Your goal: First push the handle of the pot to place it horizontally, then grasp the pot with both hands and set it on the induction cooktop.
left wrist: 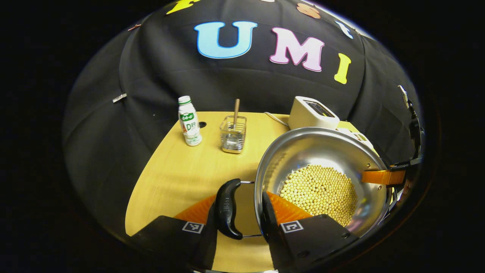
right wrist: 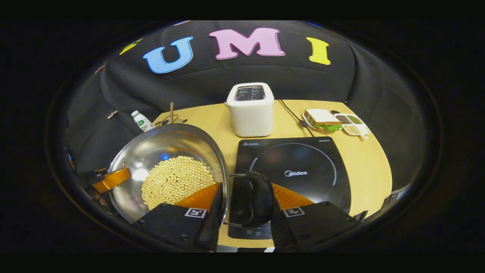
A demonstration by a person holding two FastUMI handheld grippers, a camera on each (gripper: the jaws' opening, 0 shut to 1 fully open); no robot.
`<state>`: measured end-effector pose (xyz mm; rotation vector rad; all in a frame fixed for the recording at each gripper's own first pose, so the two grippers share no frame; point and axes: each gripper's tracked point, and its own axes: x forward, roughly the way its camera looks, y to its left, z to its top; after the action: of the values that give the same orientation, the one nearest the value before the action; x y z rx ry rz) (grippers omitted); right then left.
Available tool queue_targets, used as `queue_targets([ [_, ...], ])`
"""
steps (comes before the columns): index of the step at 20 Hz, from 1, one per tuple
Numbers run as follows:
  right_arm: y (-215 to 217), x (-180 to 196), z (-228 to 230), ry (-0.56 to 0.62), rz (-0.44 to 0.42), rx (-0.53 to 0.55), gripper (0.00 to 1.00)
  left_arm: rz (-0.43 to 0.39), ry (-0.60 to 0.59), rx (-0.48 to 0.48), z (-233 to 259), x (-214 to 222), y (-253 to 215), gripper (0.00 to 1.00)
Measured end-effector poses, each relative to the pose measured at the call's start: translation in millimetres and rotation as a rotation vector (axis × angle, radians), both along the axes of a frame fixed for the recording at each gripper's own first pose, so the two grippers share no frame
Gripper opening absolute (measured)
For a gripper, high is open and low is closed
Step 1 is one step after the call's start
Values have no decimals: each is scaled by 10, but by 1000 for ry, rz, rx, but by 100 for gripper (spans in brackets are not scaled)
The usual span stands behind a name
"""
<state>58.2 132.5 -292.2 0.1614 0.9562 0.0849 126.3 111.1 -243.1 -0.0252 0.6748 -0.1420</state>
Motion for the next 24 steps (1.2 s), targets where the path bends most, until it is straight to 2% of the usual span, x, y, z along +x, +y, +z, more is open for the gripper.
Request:
queue_targets([
  [13, -1612, 113, -202, 24, -90, -14, 58, -96, 12, -1, -75, 230, -1660, 59],
  [17, -1912, 250, -384, 28, -93, -8, 58, -95, 20, 2, -207, 359, -1988, 59],
  [24, -2165, 451, -726, 49, -99, 11, 58, -95, 30, 22, -433, 620, -2316, 59],
])
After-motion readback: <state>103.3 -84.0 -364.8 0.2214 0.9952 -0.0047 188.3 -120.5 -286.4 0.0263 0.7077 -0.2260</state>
